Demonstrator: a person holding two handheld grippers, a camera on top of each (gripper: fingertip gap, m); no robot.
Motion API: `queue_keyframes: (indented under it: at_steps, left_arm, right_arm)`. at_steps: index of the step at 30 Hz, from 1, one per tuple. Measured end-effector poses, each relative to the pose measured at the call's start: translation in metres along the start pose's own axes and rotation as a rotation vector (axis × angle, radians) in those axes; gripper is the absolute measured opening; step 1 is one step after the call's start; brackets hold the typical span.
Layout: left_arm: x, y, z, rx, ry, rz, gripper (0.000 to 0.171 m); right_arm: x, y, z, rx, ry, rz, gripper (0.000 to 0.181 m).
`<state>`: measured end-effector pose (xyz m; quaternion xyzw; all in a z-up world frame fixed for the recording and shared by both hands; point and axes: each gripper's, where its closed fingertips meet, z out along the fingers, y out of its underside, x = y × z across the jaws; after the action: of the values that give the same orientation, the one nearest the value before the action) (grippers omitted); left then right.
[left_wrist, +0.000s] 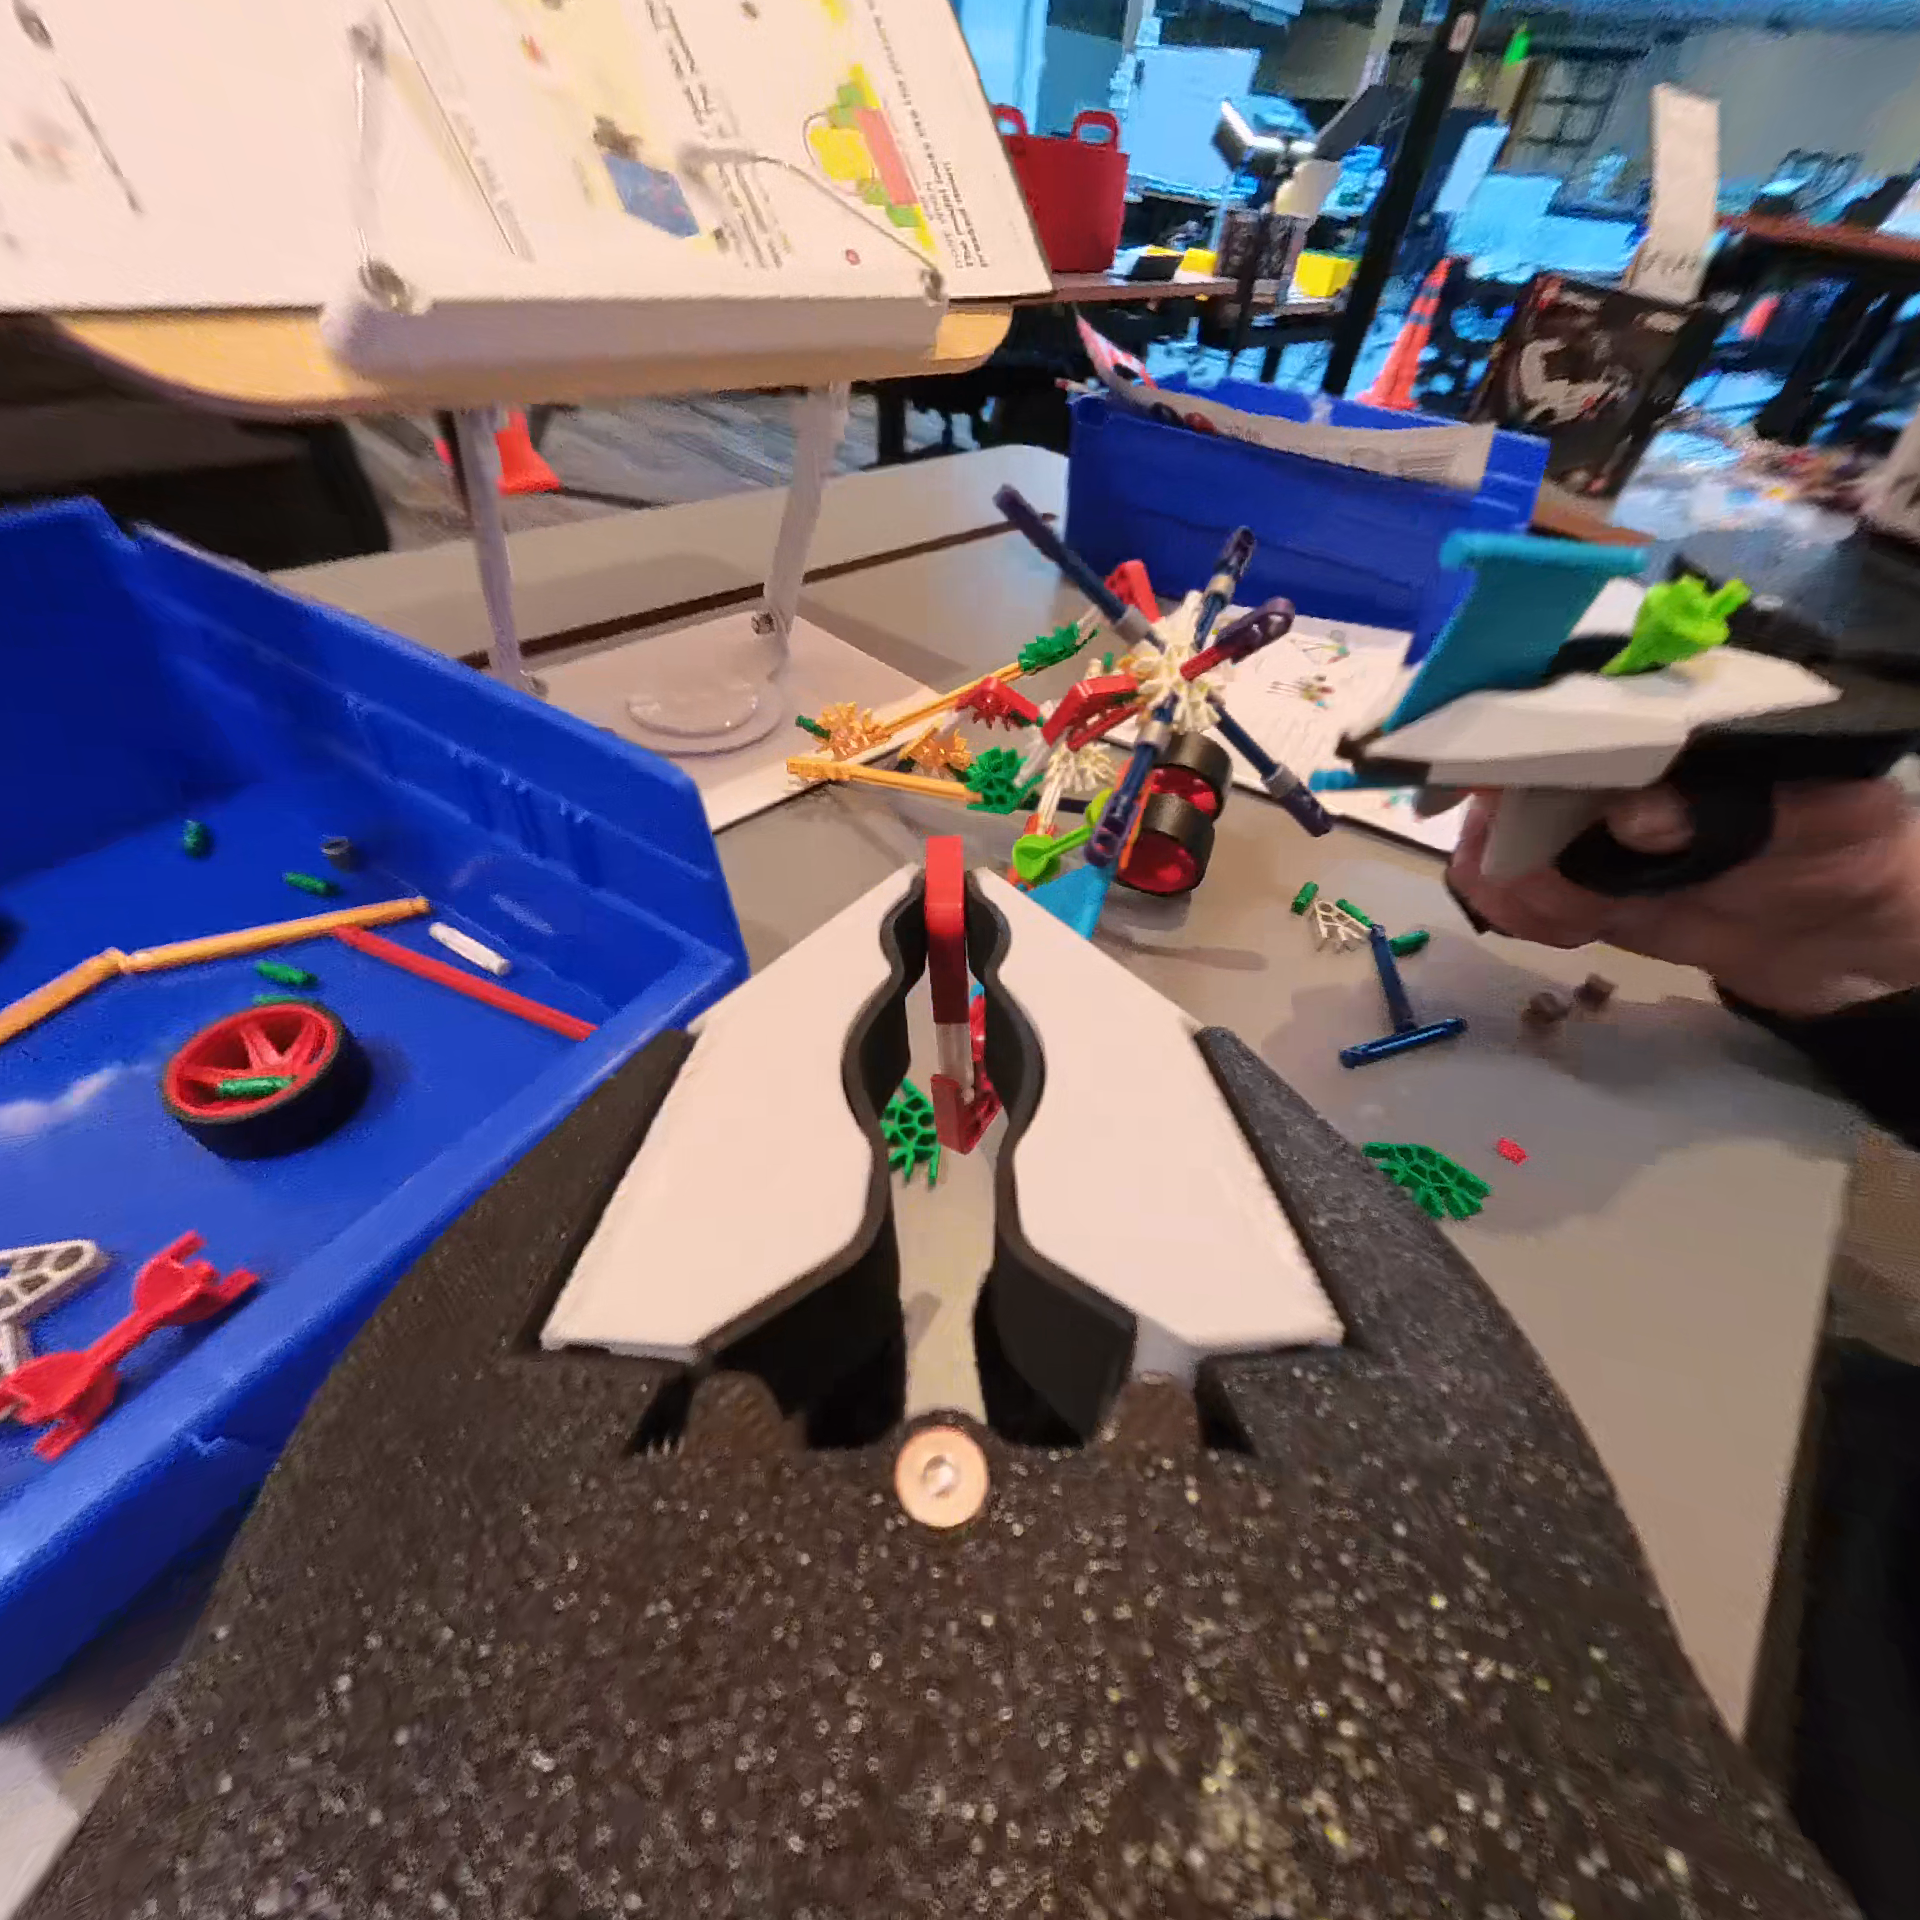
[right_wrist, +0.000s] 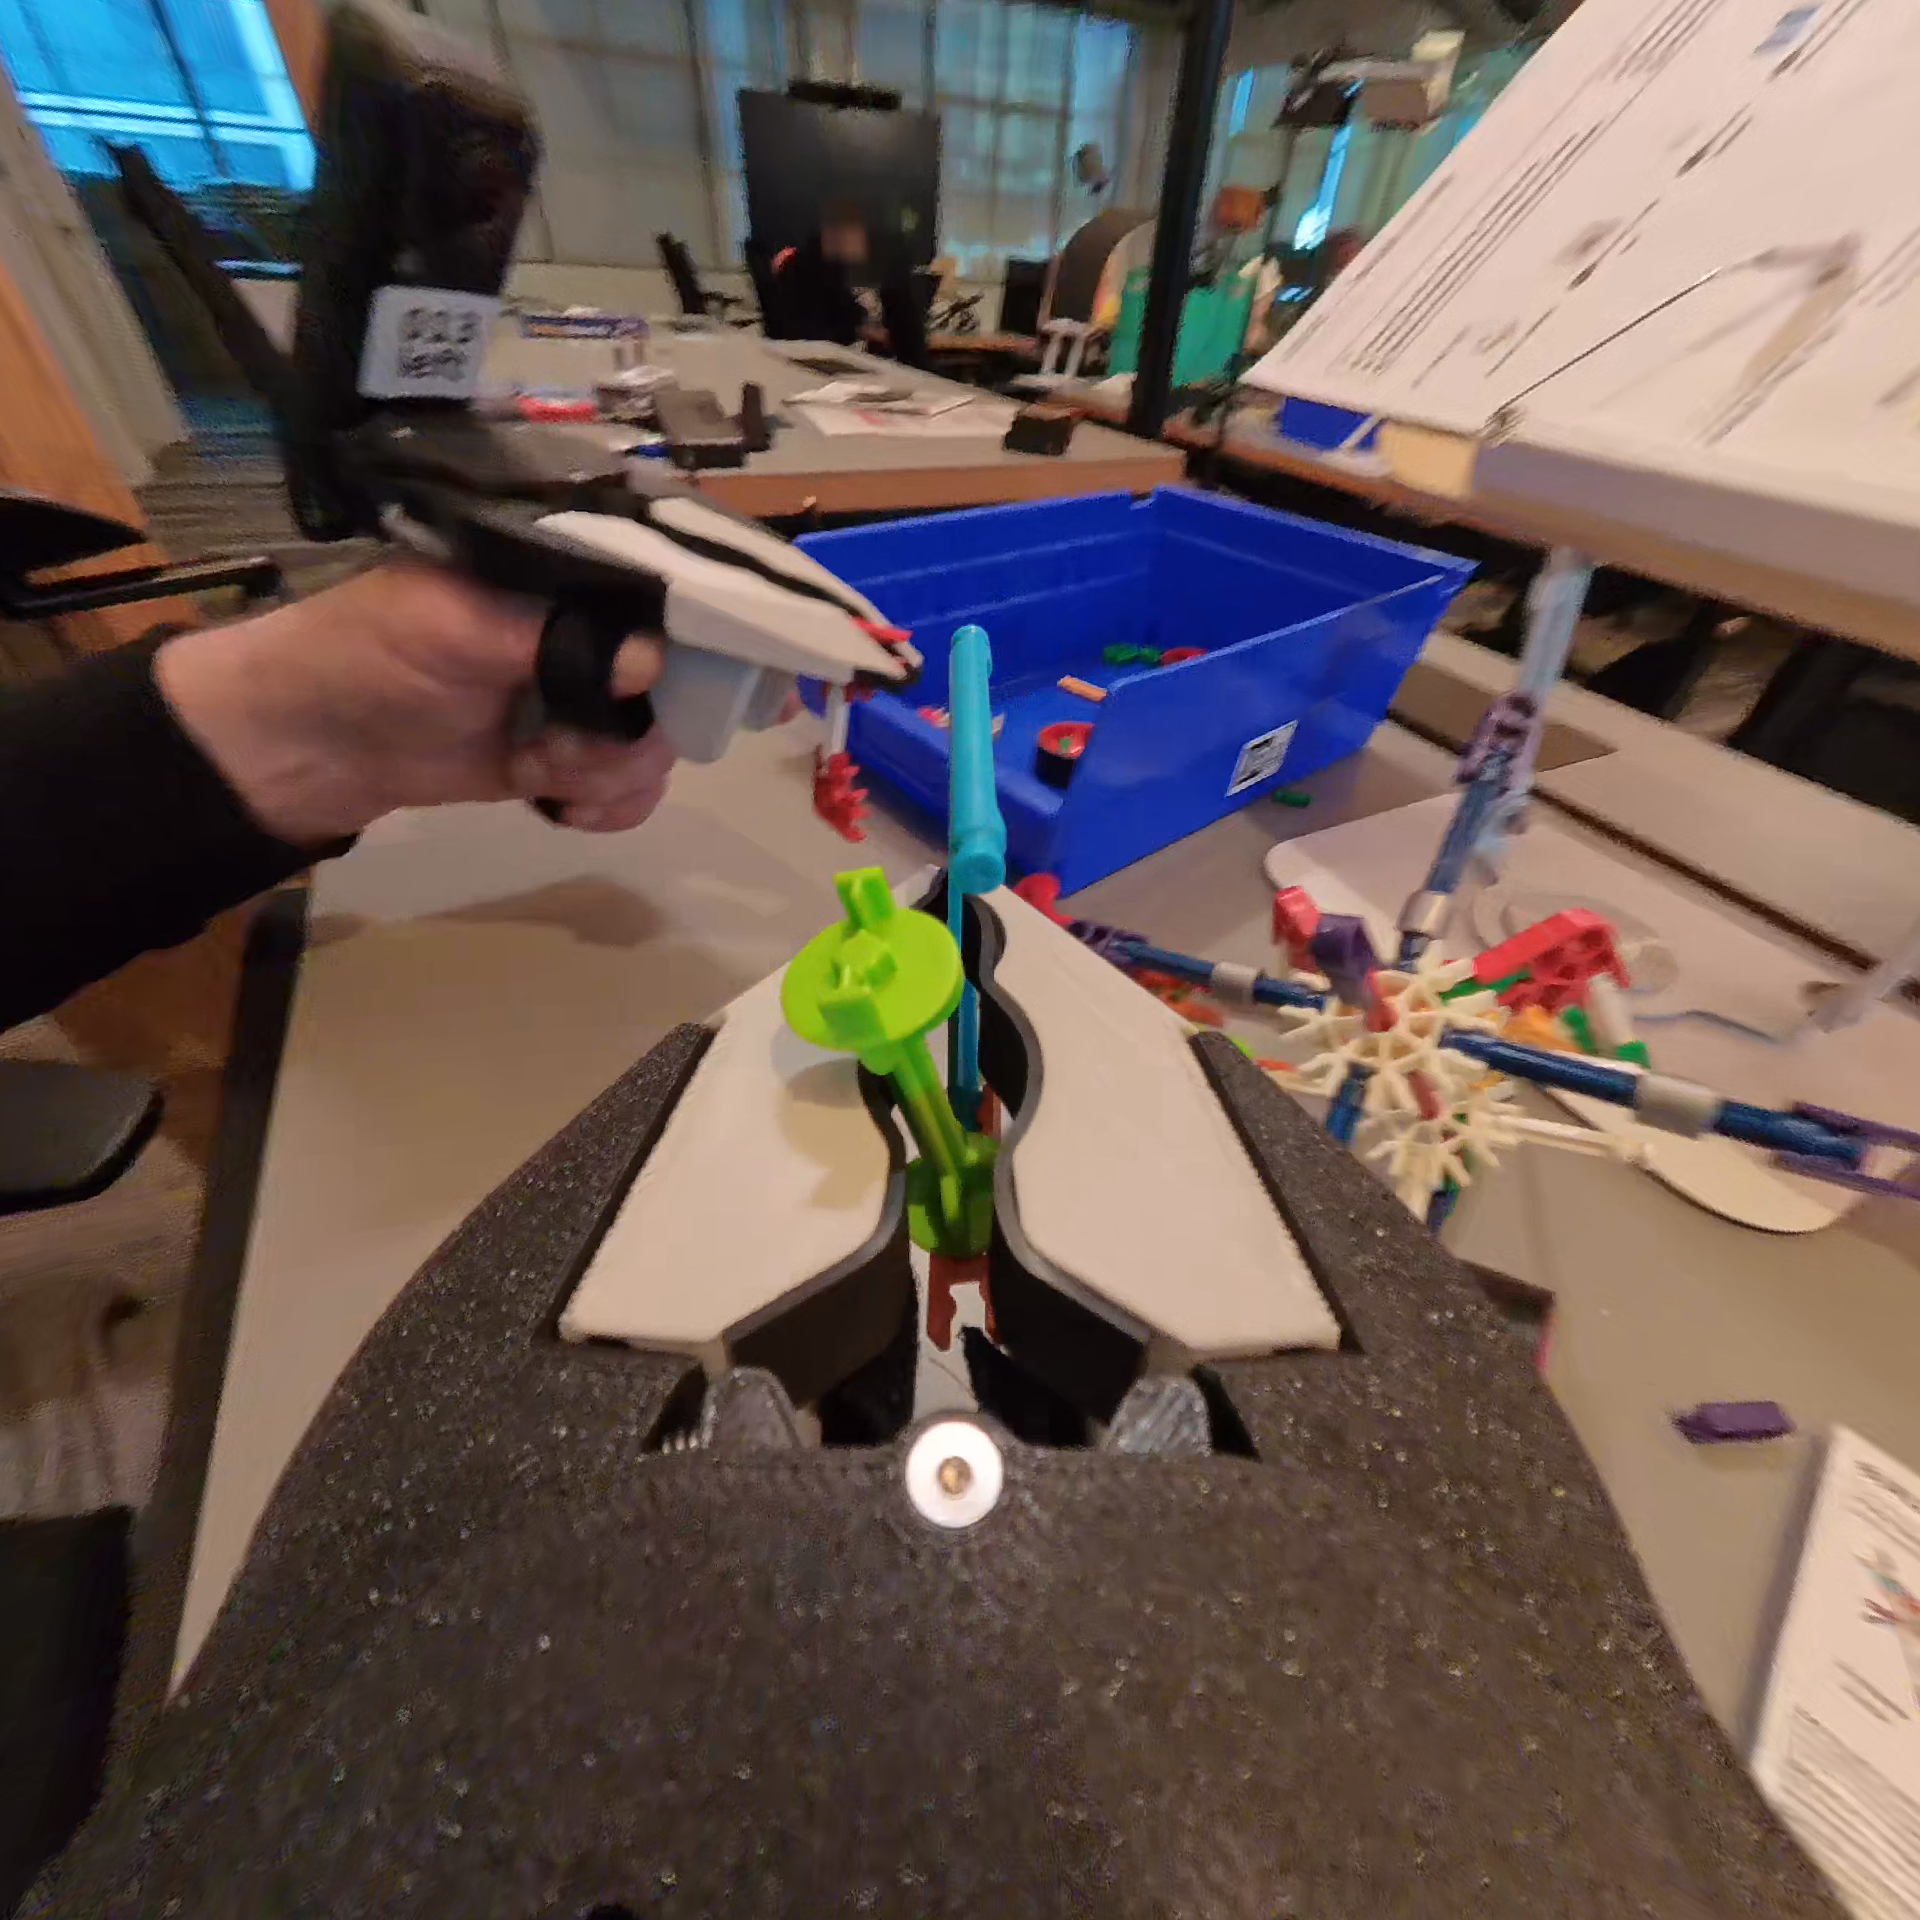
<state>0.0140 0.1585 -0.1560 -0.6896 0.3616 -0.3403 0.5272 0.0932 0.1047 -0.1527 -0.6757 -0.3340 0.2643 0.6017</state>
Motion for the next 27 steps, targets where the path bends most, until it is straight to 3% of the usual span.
queue_keyframes:
  at_steps: [5,8,14,17,21,27]
  left_arm:
    - [-0.006,0.003,-0.003,0.012,0.057,-0.043,0.004]
    - [0.000,0.005,-0.001,0.003,0.091,-0.040,0.004]
    - [0.017,-0.004,0.000,0.033,0.180,-0.030,0.004]
    - [0.025,0.000,0.008,0.022,0.196,-0.036,0.005]
    - [0.036,-0.006,0.013,0.092,0.274,-0.126,0.004]
    - [0.041,-0.019,0.010,0.176,0.341,-0.193,0.004]
  right_arm:
    - [-0.013,0.019,0.001,-0.111,-0.102,-0.018,0.000]
    - [-0.024,0.046,0.000,-0.260,-0.188,-0.043,0.000]
    - [-0.002,0.105,-0.003,-0.610,-0.041,-0.326,0.001]
    - [0.013,0.121,-0.002,-0.734,0.045,-0.421,0.021]
    - [0.010,0.113,-0.008,-0.773,0.013,-0.457,0.059]
    - [-0.008,0.075,-0.018,-0.661,-0.136,-0.327,0.068]
